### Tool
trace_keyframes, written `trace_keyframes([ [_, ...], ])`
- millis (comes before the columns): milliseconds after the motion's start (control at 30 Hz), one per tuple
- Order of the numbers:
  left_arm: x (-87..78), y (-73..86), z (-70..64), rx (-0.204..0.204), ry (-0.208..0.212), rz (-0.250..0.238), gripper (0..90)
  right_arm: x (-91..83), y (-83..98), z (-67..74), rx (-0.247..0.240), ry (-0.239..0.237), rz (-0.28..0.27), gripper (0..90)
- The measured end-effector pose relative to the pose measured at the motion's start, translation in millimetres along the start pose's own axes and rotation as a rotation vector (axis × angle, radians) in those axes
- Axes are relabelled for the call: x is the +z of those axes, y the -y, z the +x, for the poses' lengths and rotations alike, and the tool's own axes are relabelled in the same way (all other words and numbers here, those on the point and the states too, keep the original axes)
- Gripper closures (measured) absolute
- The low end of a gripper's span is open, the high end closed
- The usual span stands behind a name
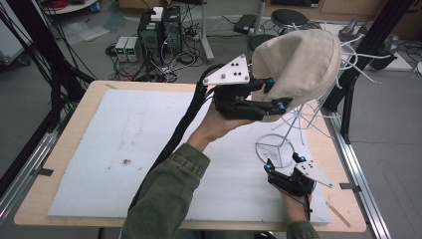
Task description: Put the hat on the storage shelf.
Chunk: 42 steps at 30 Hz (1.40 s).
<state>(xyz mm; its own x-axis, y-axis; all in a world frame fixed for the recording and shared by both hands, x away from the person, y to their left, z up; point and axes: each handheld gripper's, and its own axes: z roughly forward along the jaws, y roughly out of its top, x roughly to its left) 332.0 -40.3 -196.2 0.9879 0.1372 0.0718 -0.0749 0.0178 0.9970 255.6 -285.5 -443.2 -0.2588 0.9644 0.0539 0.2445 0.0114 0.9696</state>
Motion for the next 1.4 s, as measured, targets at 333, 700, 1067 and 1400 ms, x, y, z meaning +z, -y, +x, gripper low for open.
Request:
trace_keyframes([
  [333, -14.3, 9.0, 4.0, -0.011, -0.035, -0.03, 48.4, 0.2, 0.1, -0.2, -0.003, 0.001, 0.0, 5.6],
  [700, -38.3, 13.0, 5.3, -0.022, -0.074, -0.07, 42.7, -0.6, 0.3, -0.6, -0.01, 0.004, 0.0, 5.6],
  [1067, -83.5, 22.9, 10.3, -0.045, -0.15, -0.108, 41.9, 0.9, -0.1, 2.0, 0.003, -0.001, 0.003, 5.6],
  [1400, -127.6, 38.6, 12.2, -0.05, -0.278, -0.128, 38.9, 1.2, 0.2, 1.6, -0.007, 0.0, 0.005, 5.6],
])
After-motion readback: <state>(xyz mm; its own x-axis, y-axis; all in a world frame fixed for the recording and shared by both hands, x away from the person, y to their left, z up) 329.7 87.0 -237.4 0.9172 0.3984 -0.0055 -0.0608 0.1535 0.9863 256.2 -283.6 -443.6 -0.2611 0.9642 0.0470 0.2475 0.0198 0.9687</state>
